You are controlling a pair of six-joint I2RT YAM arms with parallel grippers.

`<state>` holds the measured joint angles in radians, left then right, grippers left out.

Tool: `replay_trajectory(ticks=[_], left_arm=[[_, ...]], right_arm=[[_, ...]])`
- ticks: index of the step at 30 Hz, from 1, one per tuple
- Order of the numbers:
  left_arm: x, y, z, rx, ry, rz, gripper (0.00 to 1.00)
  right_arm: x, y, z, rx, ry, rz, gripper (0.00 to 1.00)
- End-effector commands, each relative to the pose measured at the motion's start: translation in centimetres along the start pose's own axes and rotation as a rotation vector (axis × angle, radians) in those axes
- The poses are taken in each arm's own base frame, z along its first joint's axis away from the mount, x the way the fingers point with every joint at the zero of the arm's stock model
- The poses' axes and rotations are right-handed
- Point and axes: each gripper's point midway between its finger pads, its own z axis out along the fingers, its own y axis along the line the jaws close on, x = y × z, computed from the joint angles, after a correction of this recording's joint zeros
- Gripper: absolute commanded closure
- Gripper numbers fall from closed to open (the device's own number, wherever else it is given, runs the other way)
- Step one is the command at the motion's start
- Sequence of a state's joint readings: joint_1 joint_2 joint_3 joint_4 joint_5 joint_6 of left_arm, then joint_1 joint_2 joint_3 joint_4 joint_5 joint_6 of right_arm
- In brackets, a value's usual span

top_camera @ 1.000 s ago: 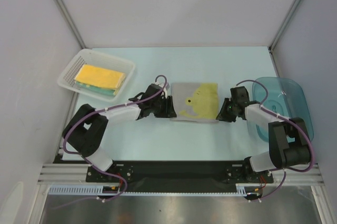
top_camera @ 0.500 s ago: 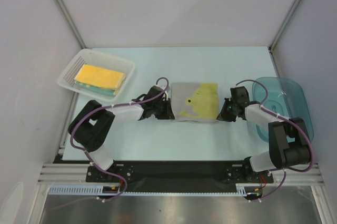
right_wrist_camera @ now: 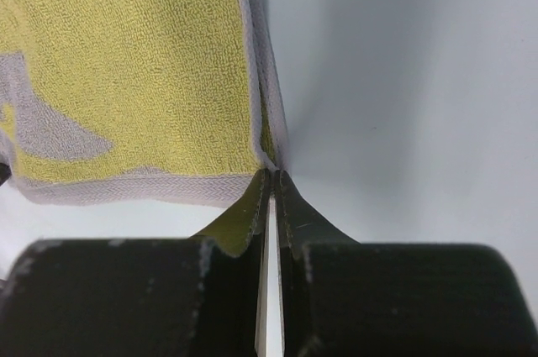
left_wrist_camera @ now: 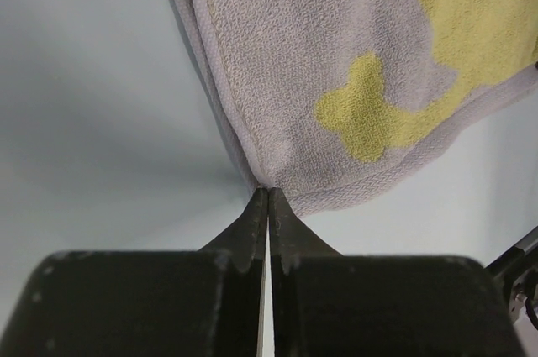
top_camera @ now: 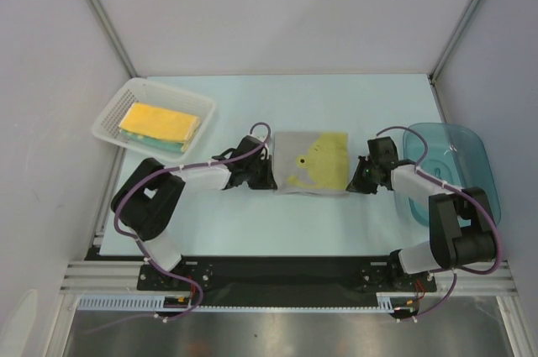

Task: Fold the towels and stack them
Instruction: Fold the towel

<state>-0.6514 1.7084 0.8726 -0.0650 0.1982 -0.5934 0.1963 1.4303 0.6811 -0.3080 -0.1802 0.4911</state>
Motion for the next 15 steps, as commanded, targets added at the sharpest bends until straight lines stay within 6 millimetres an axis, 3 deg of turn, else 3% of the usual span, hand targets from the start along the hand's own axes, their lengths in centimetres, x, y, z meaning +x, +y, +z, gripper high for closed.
replay_trajectory(ticks=[1,10,15], left_arm=[[-0.8,0.6,-0.2,-0.056,-0.015,0.042,1.0],[-1.1,1.4,-0.5,-0.108,-0.022,0.067,1.0],[-0.8,1.5,-0.4,-0.108,-0.017,0.068,1.0]], right_arm=[[-1.5,0.9,-1.1,-0.014,-0.036,-0.036,1.0],[-2.9,1.8,-2.5,-0.032,-0.032,-0.061,1.0],[-1.8,2.7,-2.8,-0.111,0.014,-0.034,1.0]])
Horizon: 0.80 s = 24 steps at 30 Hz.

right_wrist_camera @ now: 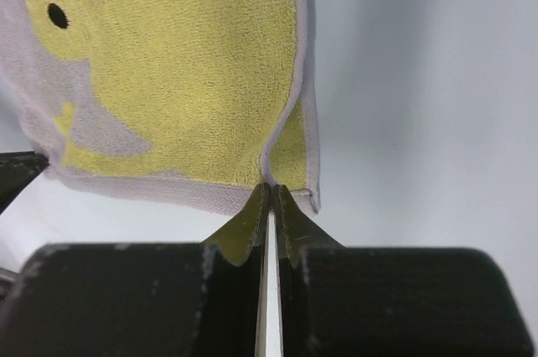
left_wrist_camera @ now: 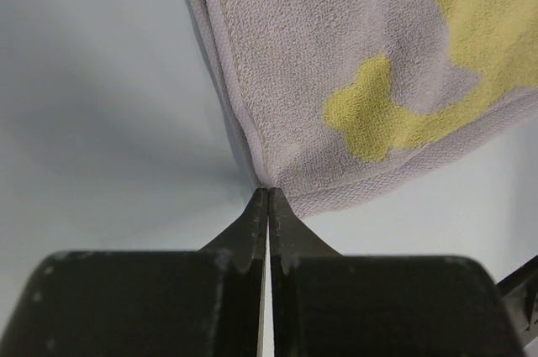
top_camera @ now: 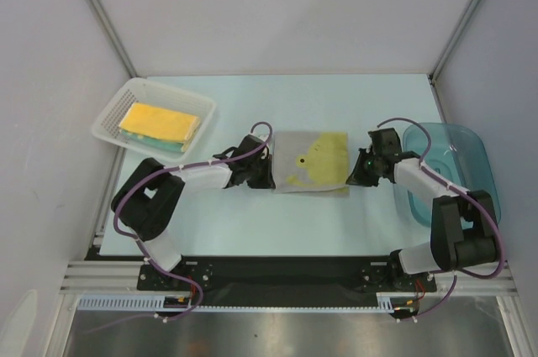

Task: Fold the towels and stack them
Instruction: Fold the towel

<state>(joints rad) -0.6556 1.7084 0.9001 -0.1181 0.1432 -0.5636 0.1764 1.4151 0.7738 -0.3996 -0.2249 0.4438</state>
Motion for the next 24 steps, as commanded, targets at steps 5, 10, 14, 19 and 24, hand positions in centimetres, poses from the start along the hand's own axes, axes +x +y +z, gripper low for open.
replay_trajectory(ticks=[5,10,14,19,24], left_arm=[[0.0,1.3,-0.3,-0.07,-0.013,0.047,1.0],[0.4,1.7,-0.2,-0.079,-0.006,0.047,1.0],[0.6,1.9,-0.2,-0.088,0.0,0.056,1.0],[0.6,2.5,-0.2,-0.115,0.004,0.068,1.0],[0.5,2.7,-0.4,-0.133,0.002,0.079,1.0]], right_arm=[[2.8,0.1,0.2,-0.085,0.071,0.051,1.0],[4.5,-1.3,1.5,-0.08,0.08,0.087,1.0],[3.9,-1.7,1.3,-0.06,0.043,0.07,1.0],[3.2,-2.5,0.7,-0.02,0.007,0.047,1.0],[3.0,-3.4,0.3,0.028,-0.017,0.053,1.0]])
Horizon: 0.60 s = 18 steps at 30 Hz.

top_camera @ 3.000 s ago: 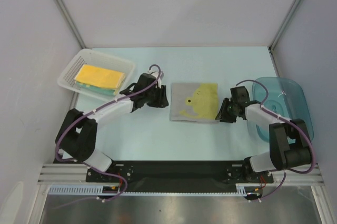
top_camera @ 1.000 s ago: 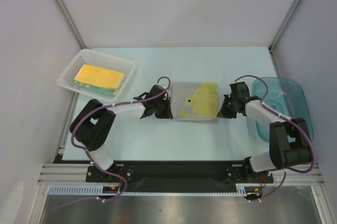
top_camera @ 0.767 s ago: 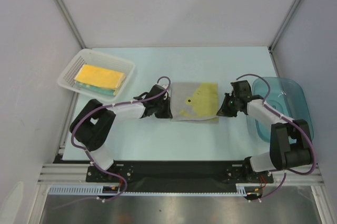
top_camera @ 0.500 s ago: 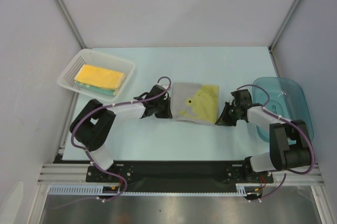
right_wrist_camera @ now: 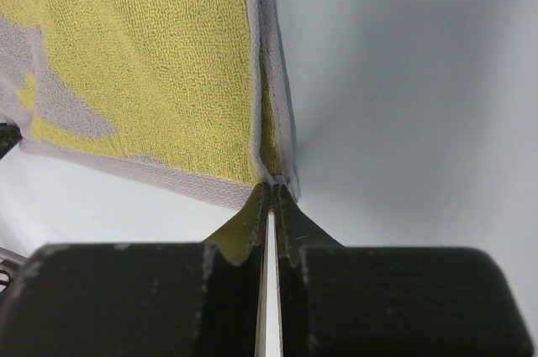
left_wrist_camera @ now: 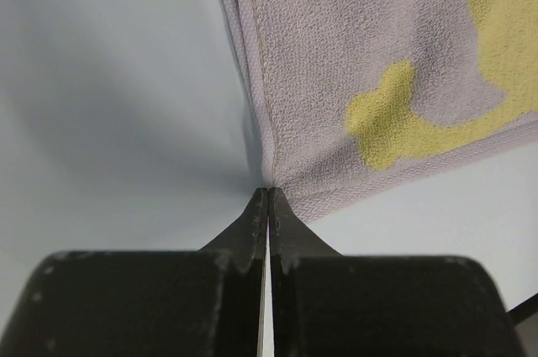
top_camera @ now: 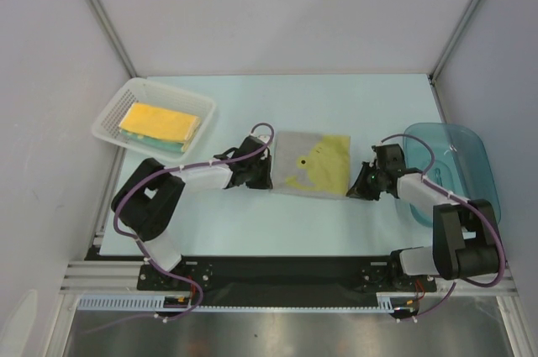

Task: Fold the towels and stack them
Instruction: Fold the towel

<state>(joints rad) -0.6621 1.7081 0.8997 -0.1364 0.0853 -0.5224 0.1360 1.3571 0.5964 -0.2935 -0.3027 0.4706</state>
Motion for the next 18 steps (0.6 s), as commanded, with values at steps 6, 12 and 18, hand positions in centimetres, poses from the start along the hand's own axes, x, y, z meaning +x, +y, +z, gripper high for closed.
replay_trajectory(ticks=[6,12,18], left_arm=[[0.4,0.3,-0.5,-0.019,0.015,0.054,1.0],[-1.0,-2.8,-2.2,0.06,-0.011,0.077,1.0],[-0.3,-2.7,-1.8,0.053,0.002,0.076,1.0]], right_arm=[[-0.4,-0.9,-0.4,0.035,-0.036,-0.016,1.0],[-1.2,-0.9,-1.3,0.066,-0.074,-0.017,1.0],[-0.8,-2.1,-1.0,0.118,-0.067,-0.003,1.0]])
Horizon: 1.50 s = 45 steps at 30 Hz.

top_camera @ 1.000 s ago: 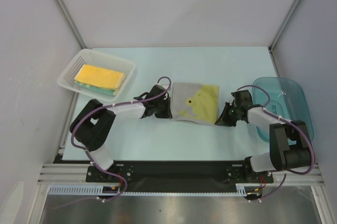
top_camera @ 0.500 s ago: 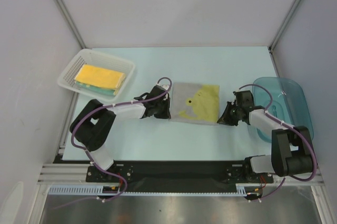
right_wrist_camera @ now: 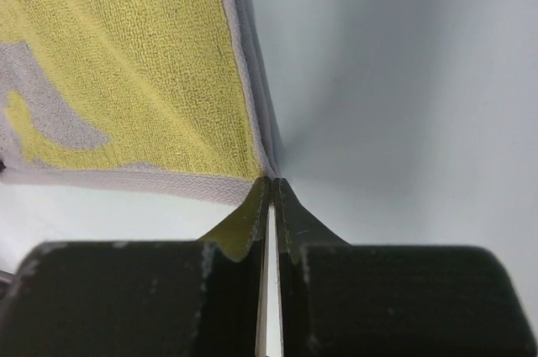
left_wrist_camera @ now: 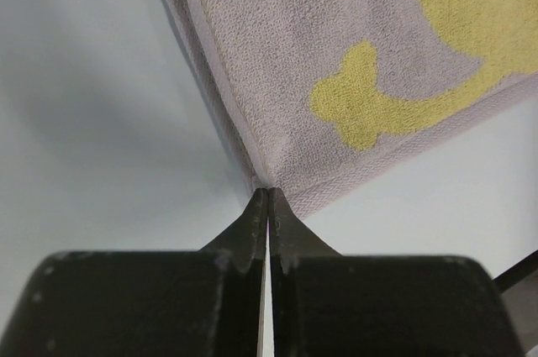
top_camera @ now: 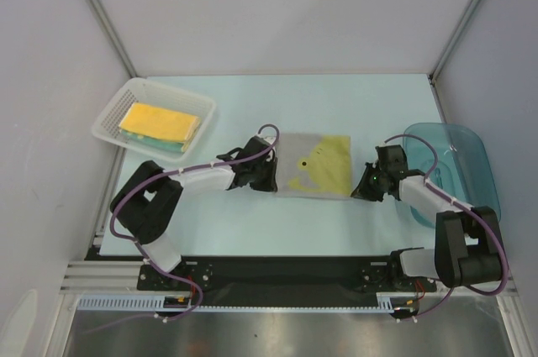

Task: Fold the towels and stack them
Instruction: Fold the towel

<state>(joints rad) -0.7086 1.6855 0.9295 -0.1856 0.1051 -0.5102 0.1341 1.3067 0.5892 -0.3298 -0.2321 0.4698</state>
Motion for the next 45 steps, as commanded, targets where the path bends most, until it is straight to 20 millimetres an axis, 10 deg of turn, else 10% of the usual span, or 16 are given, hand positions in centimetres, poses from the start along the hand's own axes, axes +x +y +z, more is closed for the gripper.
replay_trajectory(ticks=[1,16,26,45], left_arm=[[-0.7,-0.5,-0.7,0.012,-0.021,0.026,1.0],[-1.9,0.8,-1.9,-0.098,-0.031,0.038,0.82],[-3.8,-6.6,-3.4,0.196,-0.112,0.138,0.7],[1.8,2.0,1.6,-0.163,0.053,0.129,0.73]], right_arm=[[-0.4,-1.3,-0.1,0.069,-0.024,0.001,1.0],[-1.6,1.1,-2.0,-0.006,-0.05,-0.009,0.69],[-3.0,5.9,-2.7,-0.14,-0.05,-0.078,0.76],[0.3,1.5,2.2,-0.023,0.05,-0.073,0.79]])
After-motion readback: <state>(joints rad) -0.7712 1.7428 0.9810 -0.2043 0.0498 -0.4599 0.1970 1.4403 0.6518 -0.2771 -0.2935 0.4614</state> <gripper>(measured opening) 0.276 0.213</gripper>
